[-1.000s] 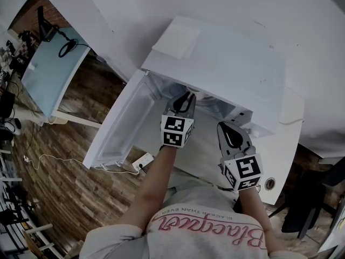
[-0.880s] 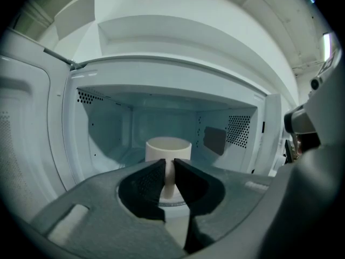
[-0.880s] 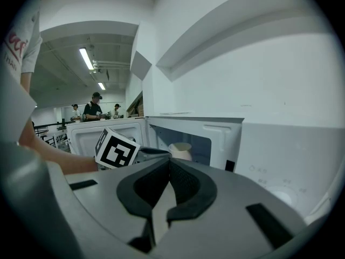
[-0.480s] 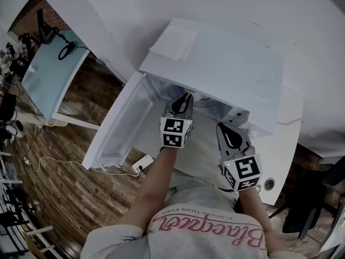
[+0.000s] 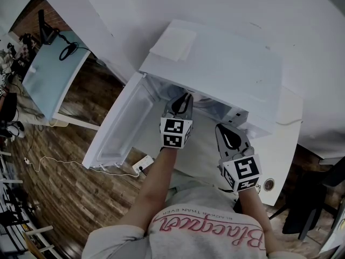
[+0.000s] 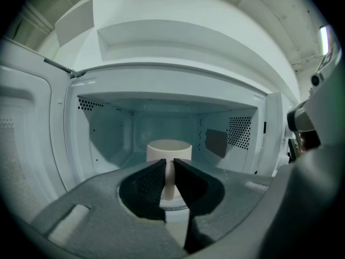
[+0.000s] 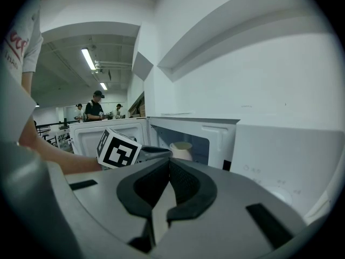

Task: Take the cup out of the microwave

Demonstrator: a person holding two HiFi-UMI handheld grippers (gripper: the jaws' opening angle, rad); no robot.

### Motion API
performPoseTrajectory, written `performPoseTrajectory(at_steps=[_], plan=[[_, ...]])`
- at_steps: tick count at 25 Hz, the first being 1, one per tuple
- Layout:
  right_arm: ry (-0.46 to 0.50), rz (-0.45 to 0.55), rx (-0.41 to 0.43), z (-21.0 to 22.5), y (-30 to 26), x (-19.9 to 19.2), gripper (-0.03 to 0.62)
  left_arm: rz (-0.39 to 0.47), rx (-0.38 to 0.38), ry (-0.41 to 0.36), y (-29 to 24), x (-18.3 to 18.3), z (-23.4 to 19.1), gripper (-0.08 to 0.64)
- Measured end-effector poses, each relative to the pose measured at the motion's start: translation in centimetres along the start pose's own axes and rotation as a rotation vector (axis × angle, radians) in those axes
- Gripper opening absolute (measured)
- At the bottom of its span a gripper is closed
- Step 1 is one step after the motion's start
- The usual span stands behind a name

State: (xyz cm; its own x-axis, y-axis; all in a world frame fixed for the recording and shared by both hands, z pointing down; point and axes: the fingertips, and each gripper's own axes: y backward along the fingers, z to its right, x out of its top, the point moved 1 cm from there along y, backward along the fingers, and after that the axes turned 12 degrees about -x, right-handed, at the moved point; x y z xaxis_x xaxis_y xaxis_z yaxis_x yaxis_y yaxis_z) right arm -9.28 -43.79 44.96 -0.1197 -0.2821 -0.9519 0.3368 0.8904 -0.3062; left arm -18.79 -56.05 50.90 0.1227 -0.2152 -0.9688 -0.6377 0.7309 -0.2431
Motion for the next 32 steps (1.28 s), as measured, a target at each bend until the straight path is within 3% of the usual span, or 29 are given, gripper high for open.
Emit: performPoseTrajectory(at_steps=[32], plan=[[0.01, 0.049, 0.098, -0.5, 4.7, 0.1, 0.011, 0.038, 0.112, 0.018, 5.3, 1.2, 3.5, 0.049]])
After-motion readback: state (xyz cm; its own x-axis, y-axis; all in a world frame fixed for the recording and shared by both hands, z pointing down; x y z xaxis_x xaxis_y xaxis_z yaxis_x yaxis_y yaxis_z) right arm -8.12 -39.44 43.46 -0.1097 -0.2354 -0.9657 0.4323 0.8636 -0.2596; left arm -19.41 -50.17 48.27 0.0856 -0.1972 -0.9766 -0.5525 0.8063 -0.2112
